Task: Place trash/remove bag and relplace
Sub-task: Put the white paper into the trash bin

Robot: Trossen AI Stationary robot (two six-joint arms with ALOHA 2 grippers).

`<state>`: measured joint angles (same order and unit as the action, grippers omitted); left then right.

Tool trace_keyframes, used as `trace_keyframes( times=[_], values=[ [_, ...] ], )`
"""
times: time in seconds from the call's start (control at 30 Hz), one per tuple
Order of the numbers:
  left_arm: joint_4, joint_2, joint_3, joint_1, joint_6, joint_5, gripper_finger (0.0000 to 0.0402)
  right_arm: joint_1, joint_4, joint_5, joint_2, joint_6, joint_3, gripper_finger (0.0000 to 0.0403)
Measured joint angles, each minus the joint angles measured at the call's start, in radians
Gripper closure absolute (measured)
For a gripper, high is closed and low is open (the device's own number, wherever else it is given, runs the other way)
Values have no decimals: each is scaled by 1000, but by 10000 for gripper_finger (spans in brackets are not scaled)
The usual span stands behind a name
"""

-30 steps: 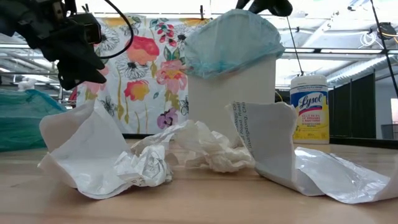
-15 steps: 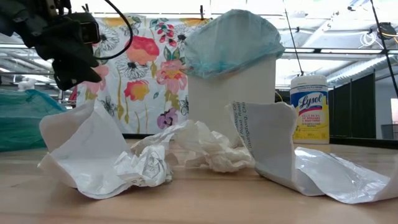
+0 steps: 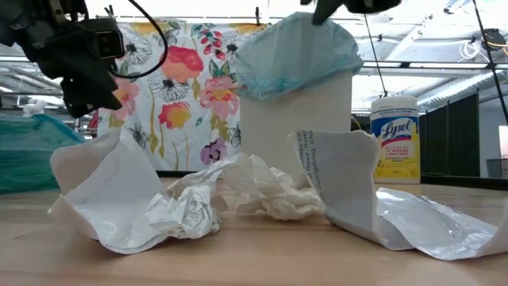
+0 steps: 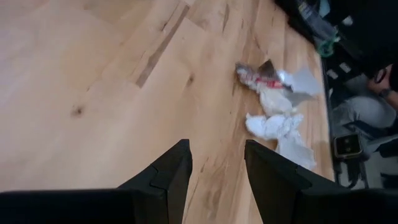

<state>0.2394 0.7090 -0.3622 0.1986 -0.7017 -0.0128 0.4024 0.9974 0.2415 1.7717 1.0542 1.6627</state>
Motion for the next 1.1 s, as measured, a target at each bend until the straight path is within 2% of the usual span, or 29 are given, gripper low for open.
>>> trace_keyframes(
  times=[0.13,0.23,0.47,0.7,1.1],
  values=[
    [39,0,0,0,0,32,249,19,-3,-132,79,64,0,282],
    [56,0,0,0,-7,38,249,41,-7,-190,130,154,0,282],
    [58,0,0,0,-25,38,249,98,-142,-194,200,274,0,282],
    [58,0,0,0,-26,38,249,106,-219,-197,259,277,0,282],
    [58,0,0,0,-53,39,249,106,-240,-196,318,266,1,282]
  ],
)
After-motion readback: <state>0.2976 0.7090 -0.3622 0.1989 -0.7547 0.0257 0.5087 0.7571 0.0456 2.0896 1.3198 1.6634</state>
